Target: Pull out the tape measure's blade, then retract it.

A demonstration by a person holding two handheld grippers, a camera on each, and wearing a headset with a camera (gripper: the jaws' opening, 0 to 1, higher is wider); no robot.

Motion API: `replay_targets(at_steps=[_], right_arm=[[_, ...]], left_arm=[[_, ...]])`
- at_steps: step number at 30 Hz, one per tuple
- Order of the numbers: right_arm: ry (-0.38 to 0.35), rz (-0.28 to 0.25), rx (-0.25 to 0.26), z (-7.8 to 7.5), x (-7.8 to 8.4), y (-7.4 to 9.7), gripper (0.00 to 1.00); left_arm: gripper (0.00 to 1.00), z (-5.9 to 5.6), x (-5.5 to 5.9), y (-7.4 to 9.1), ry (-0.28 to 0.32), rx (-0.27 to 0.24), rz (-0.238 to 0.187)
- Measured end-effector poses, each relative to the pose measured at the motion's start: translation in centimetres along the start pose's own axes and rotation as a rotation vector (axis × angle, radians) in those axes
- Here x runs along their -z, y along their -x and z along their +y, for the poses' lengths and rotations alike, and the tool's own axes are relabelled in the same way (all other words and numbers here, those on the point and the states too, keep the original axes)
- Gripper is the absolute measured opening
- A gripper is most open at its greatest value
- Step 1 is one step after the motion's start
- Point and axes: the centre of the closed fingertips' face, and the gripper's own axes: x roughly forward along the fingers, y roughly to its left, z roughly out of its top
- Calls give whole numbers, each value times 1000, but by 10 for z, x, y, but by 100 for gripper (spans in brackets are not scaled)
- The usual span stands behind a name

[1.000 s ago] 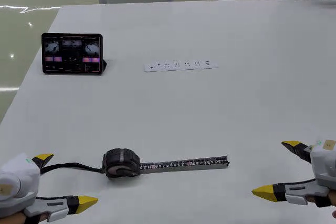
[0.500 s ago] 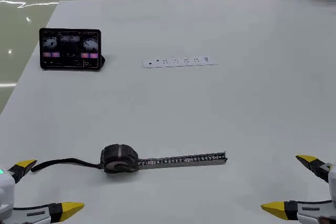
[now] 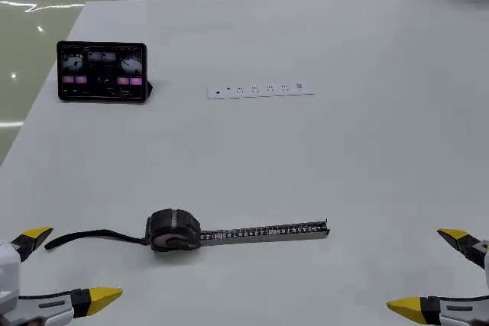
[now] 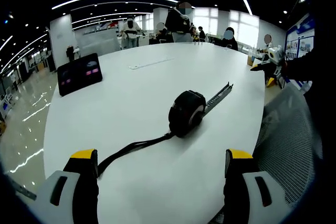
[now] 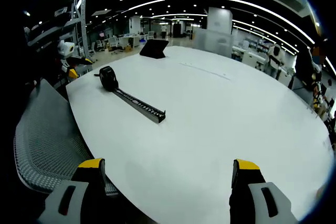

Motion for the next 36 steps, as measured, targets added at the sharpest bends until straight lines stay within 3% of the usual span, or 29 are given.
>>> replay_targets(at_steps=[6,7,8,9,10,13,21,28,31,33,36], right_arm=[[15,-6,-17,-2,-9,-6,99],[19,-2,-32,-1,-10,-7,99],[9,16,-82,6,-8,-8,99],[22,27,-96,7,-8,-9,99],[35,39,-102,7,-7,-10,99],[63,95,-117,3,-2,-12,99],[166,134,-155,-7,-14,-18,99],[230,174,-183,-17,-27,-26,99],[256,177,-200,-19,-38,-33,99],[282,181,-215,-16,-42,-36,99],[317,185,-243,-16,-49,-43,99]], left_arm=[[99,-2,-4,-6,10,7,9],[98,-2,-5,-7,-11,8,13],[97,0,-8,-8,-27,-3,10],[97,-1,-12,-9,-17,2,-1],[99,-3,-15,-11,1,12,-4],[99,-4,-25,-15,-15,6,-9],[99,-14,-47,-28,-12,10,-24],[99,-21,-54,-43,10,0,-19],[99,-30,-47,-53,22,21,33],[99,-34,-50,-57,8,25,14],[99,-38,-51,-64,3,18,24]])
